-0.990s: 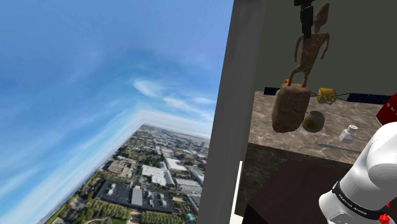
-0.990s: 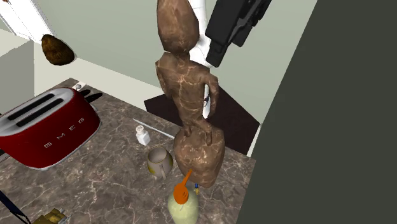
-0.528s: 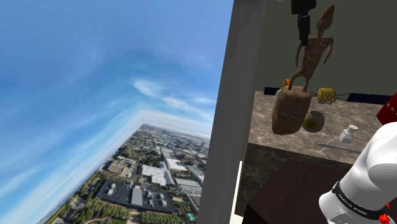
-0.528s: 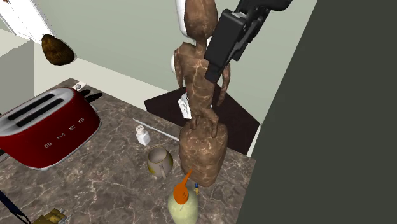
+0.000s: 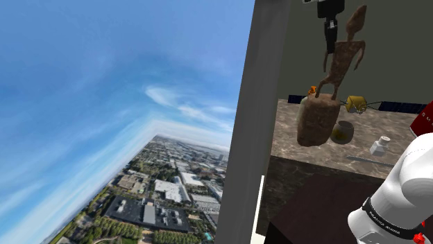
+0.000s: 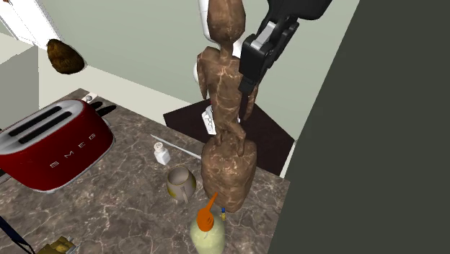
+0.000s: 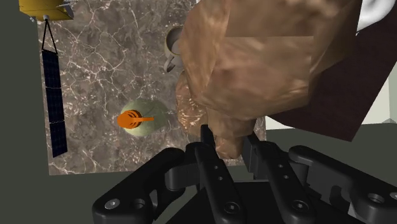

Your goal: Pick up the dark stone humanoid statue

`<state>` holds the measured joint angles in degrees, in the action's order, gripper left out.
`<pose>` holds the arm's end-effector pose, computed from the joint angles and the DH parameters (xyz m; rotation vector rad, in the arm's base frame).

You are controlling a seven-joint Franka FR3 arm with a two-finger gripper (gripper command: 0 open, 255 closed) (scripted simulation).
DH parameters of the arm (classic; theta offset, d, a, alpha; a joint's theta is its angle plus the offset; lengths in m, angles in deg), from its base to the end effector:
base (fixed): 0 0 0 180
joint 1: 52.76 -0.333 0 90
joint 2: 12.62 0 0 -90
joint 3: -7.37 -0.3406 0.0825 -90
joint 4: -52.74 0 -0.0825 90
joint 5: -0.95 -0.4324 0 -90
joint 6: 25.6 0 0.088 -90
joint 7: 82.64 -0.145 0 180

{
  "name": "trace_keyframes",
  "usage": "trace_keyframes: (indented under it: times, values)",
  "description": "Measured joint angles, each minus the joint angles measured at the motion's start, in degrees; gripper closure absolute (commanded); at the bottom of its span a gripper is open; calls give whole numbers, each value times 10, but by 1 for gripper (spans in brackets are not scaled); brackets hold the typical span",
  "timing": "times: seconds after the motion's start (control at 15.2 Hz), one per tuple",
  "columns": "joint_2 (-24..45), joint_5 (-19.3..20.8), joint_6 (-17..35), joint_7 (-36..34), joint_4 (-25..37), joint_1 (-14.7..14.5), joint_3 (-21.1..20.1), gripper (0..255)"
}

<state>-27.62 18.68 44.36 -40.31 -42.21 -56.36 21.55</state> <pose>0.4457 -0.1536 0.6823 2.8952 0.7212 -0.4032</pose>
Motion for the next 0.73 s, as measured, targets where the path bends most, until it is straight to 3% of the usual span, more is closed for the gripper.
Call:
trace_keyframes:
  times: [0.33, 0.73]
  values:
    - [4, -1, -5, 1, 6, 0, 0, 255]
    - [28, -1, -48, 16, 74, 0, 0, 255]
